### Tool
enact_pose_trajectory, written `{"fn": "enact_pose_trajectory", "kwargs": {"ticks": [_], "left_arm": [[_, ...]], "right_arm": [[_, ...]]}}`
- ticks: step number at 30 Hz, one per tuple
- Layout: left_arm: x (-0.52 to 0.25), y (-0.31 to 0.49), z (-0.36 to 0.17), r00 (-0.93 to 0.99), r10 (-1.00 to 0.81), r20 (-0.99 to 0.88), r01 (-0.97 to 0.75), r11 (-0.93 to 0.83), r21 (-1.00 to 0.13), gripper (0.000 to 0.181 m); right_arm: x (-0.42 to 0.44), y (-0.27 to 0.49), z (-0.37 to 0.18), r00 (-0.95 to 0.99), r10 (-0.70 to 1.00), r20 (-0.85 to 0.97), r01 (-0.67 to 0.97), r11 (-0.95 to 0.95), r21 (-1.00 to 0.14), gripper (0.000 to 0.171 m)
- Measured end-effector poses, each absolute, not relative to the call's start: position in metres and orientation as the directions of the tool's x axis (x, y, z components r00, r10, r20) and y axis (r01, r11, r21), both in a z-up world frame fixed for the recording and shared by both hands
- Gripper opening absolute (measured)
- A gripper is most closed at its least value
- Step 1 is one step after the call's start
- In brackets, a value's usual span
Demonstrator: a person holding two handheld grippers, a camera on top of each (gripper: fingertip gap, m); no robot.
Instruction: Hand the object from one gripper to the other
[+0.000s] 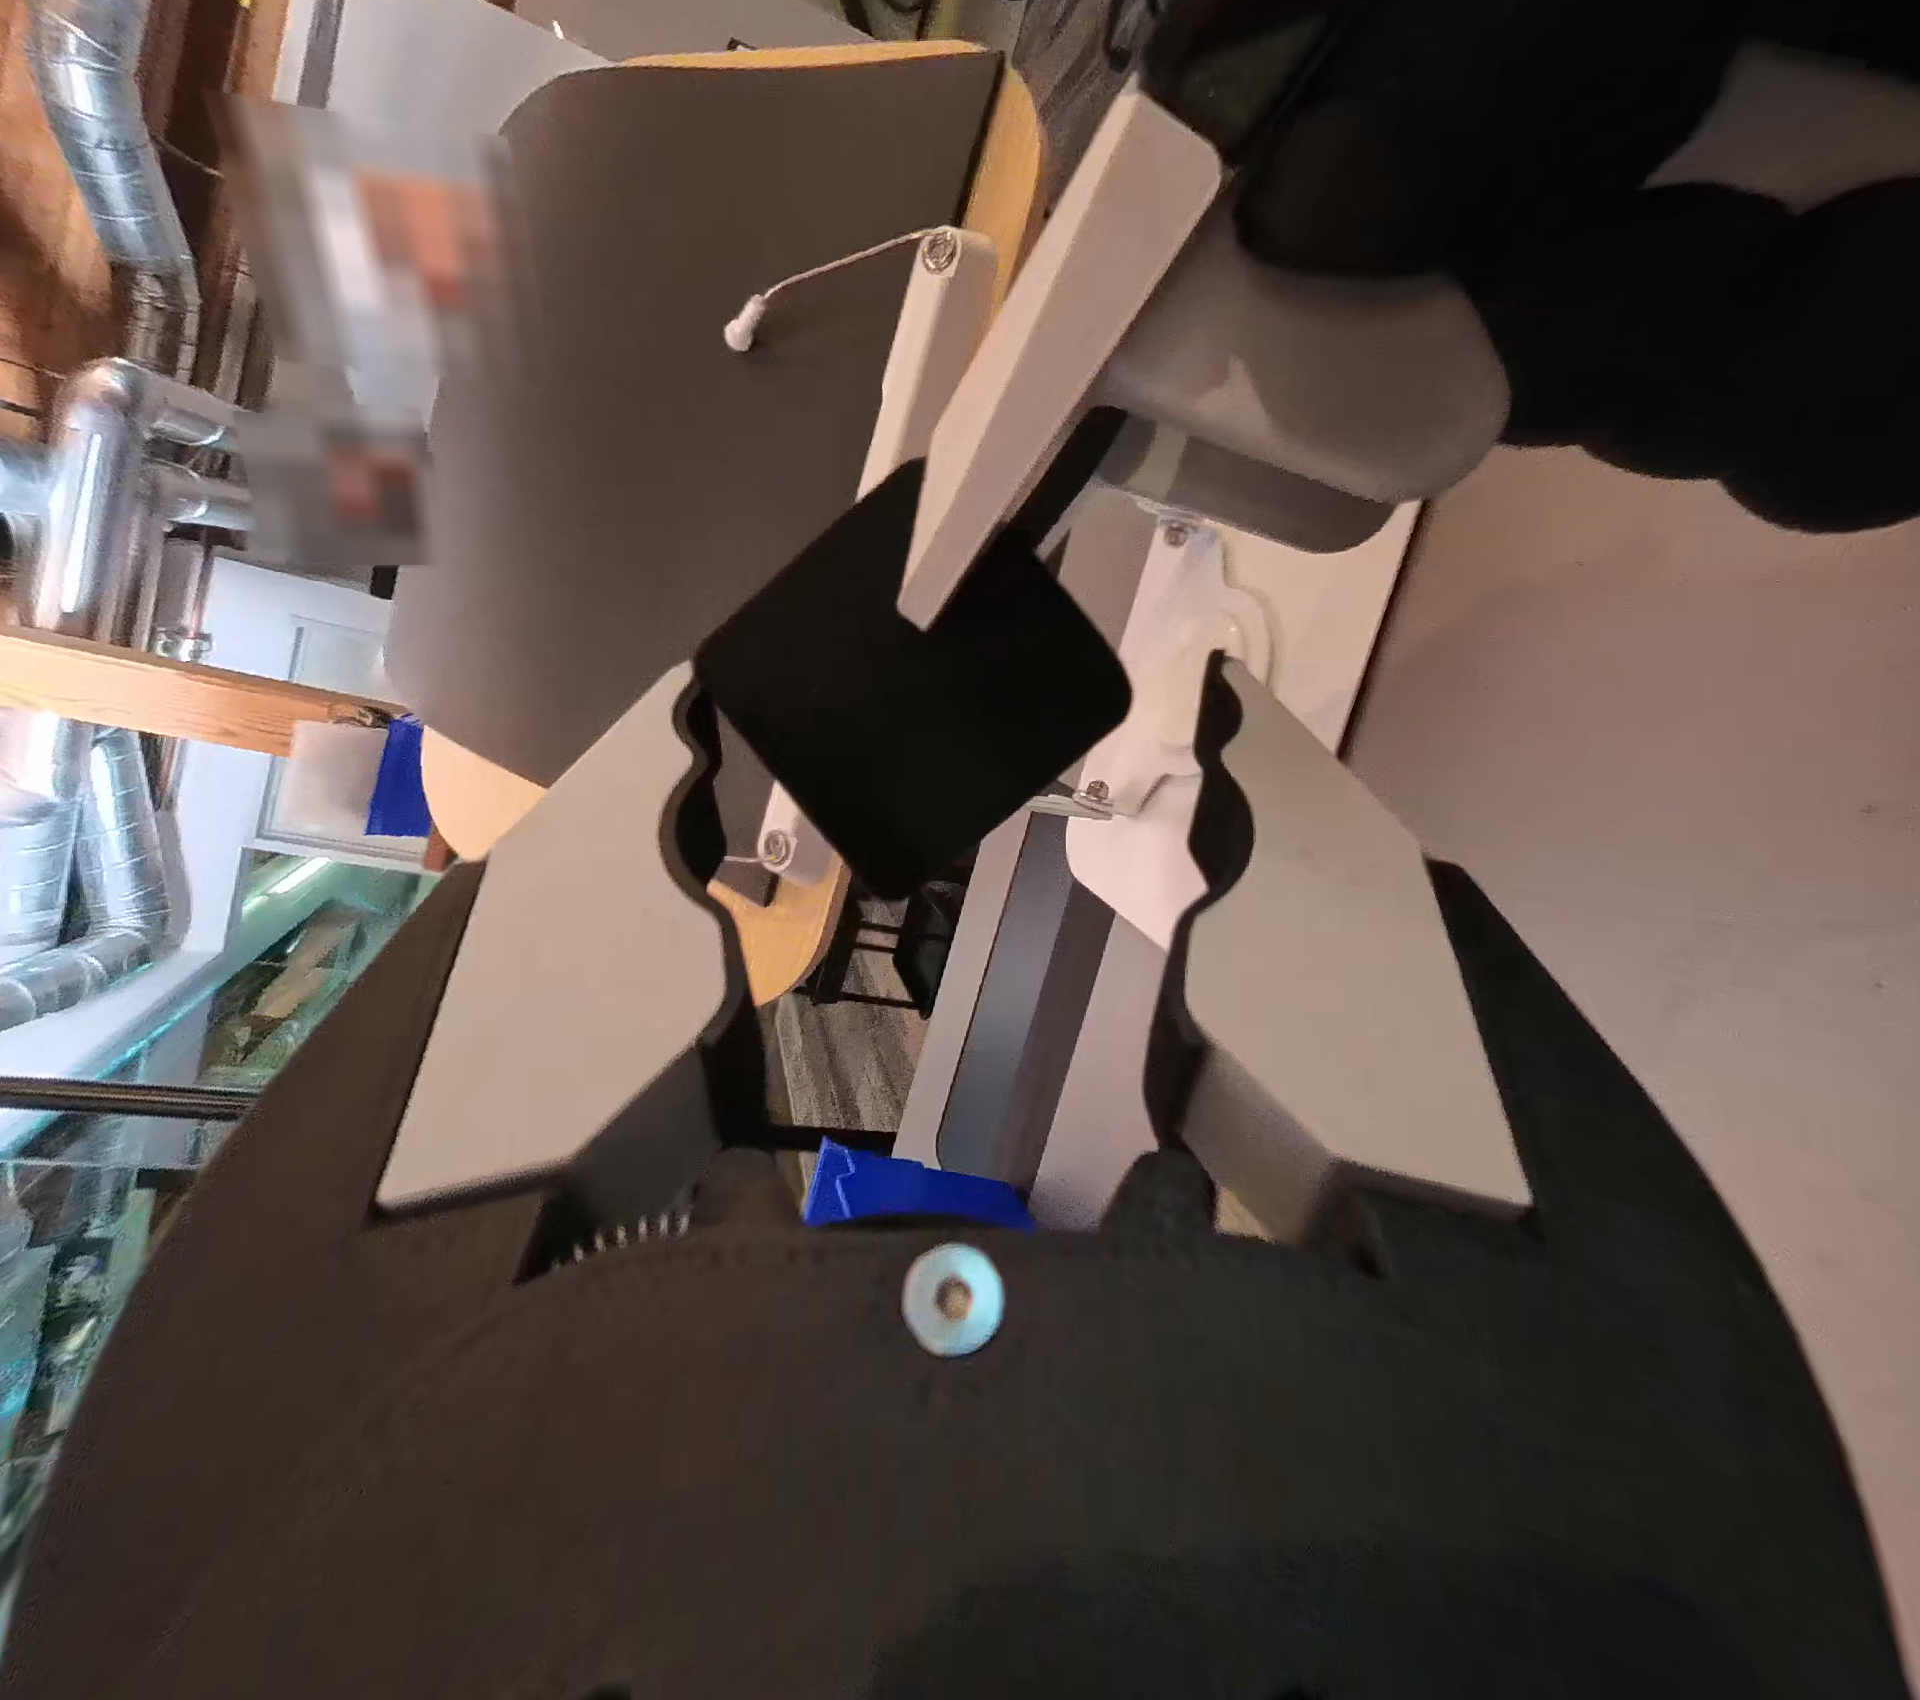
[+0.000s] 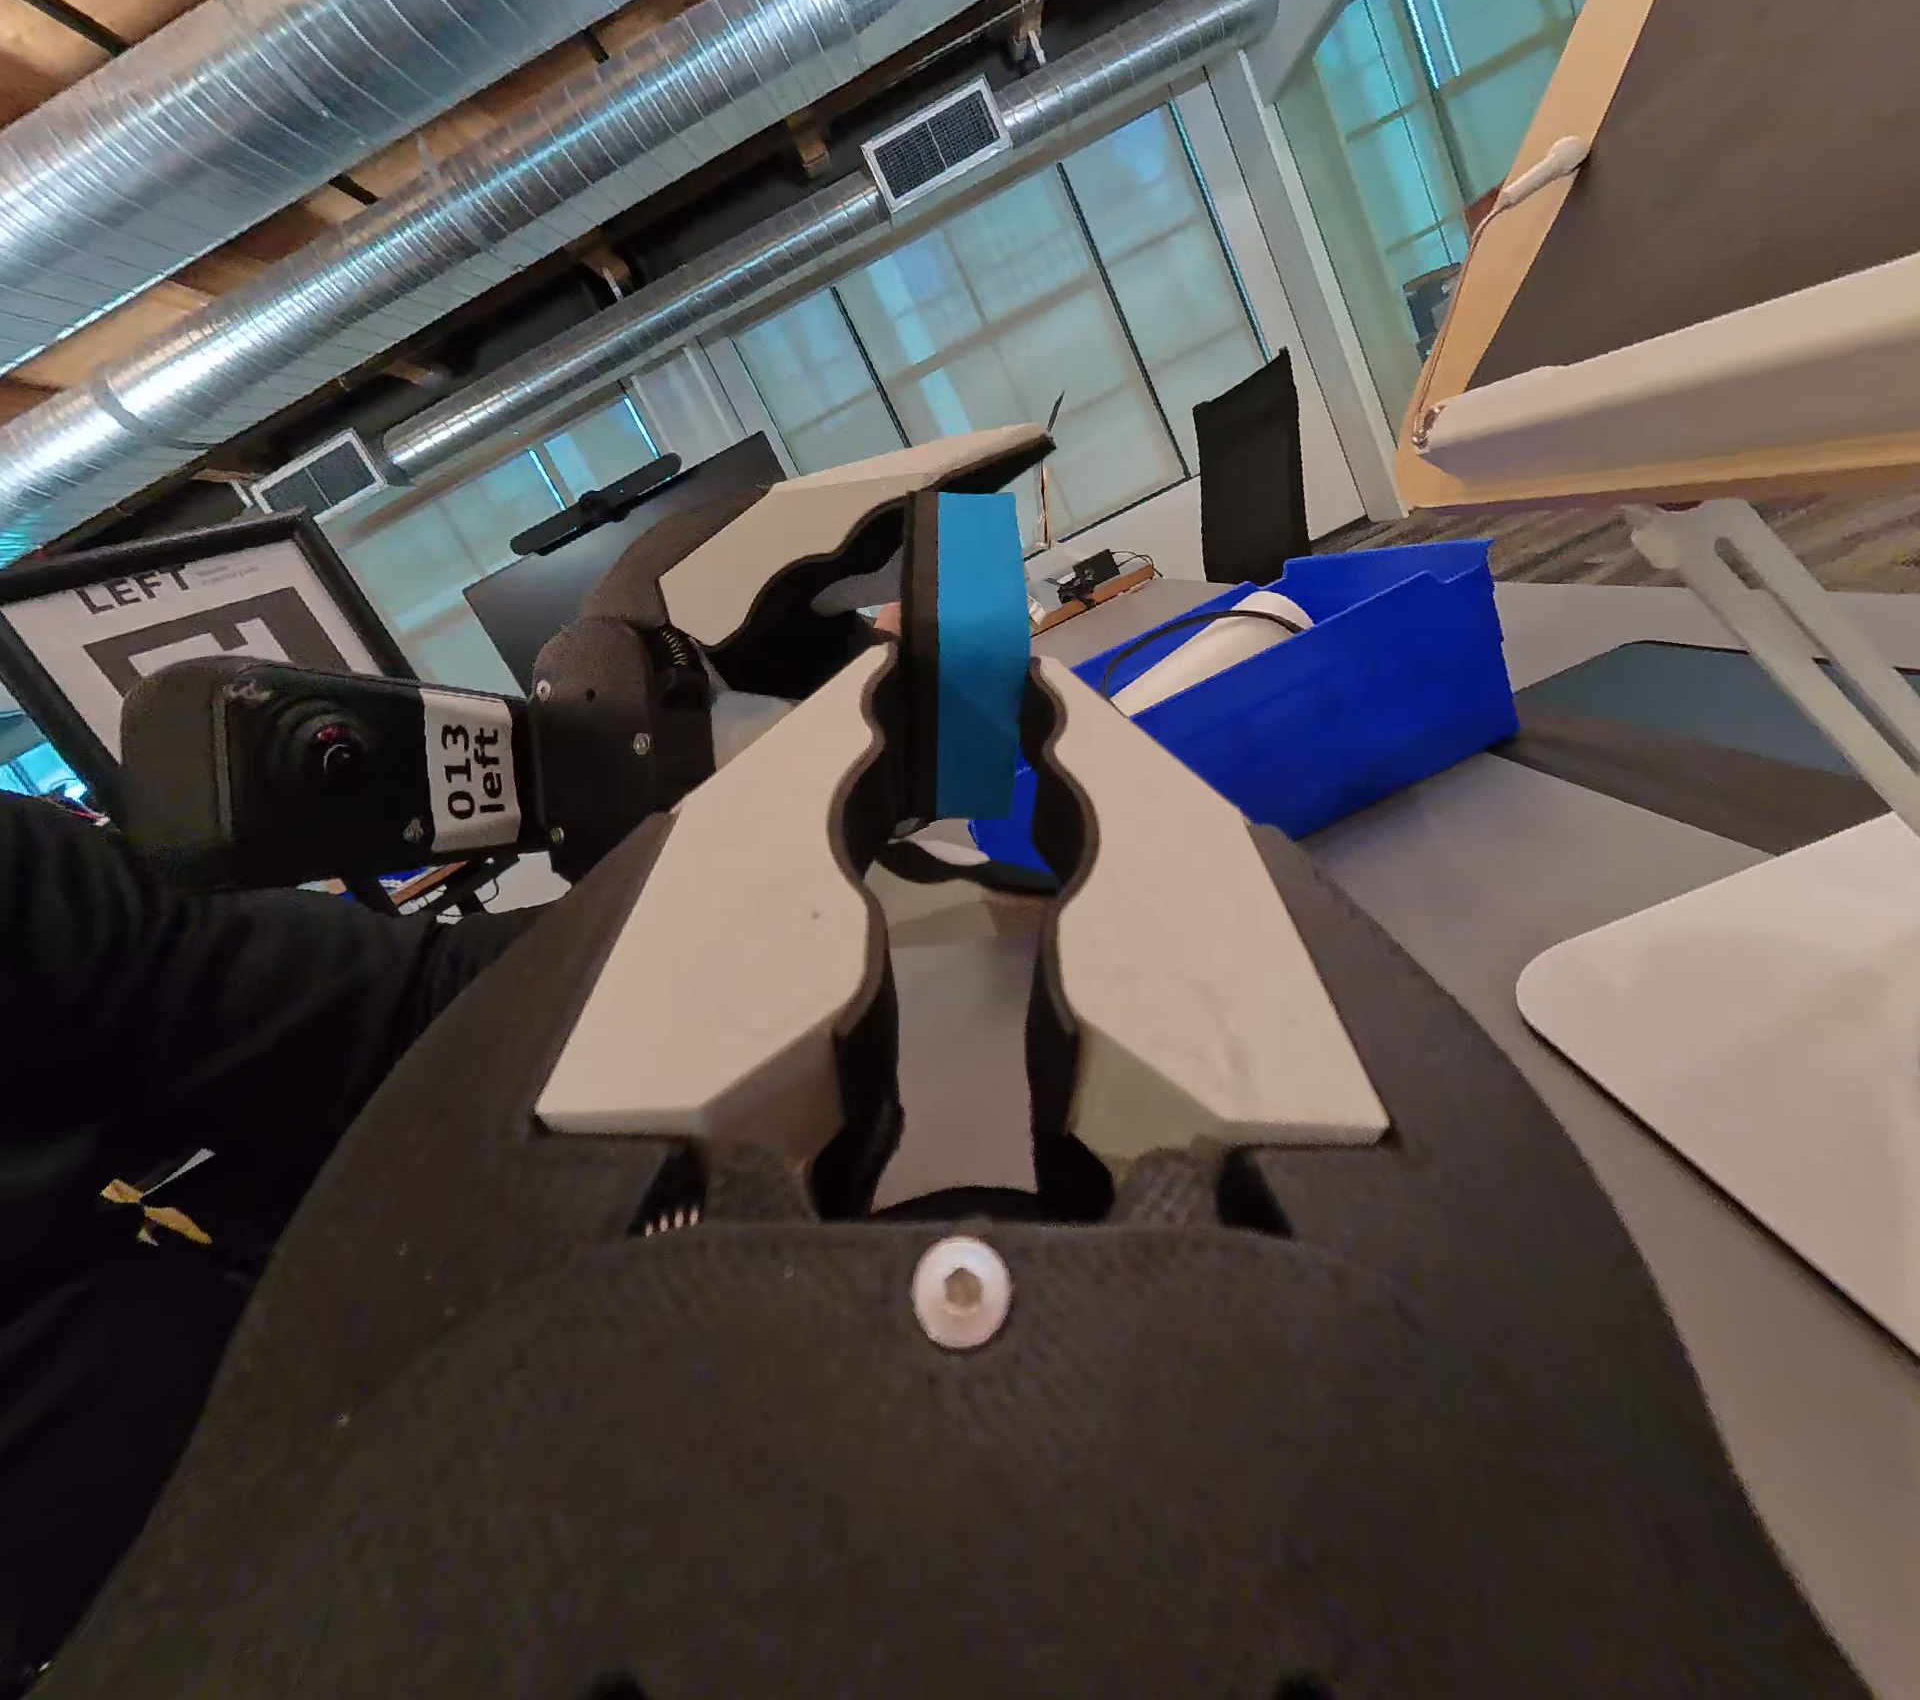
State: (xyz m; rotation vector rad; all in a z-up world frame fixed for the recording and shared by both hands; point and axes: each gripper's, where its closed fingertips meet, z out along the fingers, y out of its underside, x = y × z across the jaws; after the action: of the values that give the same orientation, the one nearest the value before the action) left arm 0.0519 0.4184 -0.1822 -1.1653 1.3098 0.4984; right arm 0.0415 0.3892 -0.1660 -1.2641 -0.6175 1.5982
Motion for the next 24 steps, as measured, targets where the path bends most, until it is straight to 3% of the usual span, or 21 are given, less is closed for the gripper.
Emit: {"fn": "enact_pose_trajectory", "kwargs": {"ticks": [3,9,19,24], "left_arm": [[0.049,0.420,-0.179,0.285,-0.306,-0.908,-0.832,0.392,-0.393,0.076],[0.051,0.417,-0.173,0.314,-0.292,-0.903,-0.810,0.415,-0.415,0.081],[0.051,0.418,-0.182,0.281,-0.328,-0.902,-0.821,0.404,-0.403,0.076],[0.042,0.421,-0.191,0.236,-0.409,-0.881,-0.850,0.353,-0.391,0.075]], "right_arm": [[0.040,0.390,-0.168,0.017,0.900,-0.436,-0.362,-0.401,-0.842,0.019],[0.040,0.389,-0.167,0.004,0.896,-0.443,-0.362,-0.412,-0.836,0.019],[0.037,0.390,-0.173,0.034,0.903,-0.428,-0.350,-0.390,-0.852,0.020],[0.040,0.399,-0.176,0.132,0.916,-0.379,-0.329,-0.321,-0.888,0.048]]}}
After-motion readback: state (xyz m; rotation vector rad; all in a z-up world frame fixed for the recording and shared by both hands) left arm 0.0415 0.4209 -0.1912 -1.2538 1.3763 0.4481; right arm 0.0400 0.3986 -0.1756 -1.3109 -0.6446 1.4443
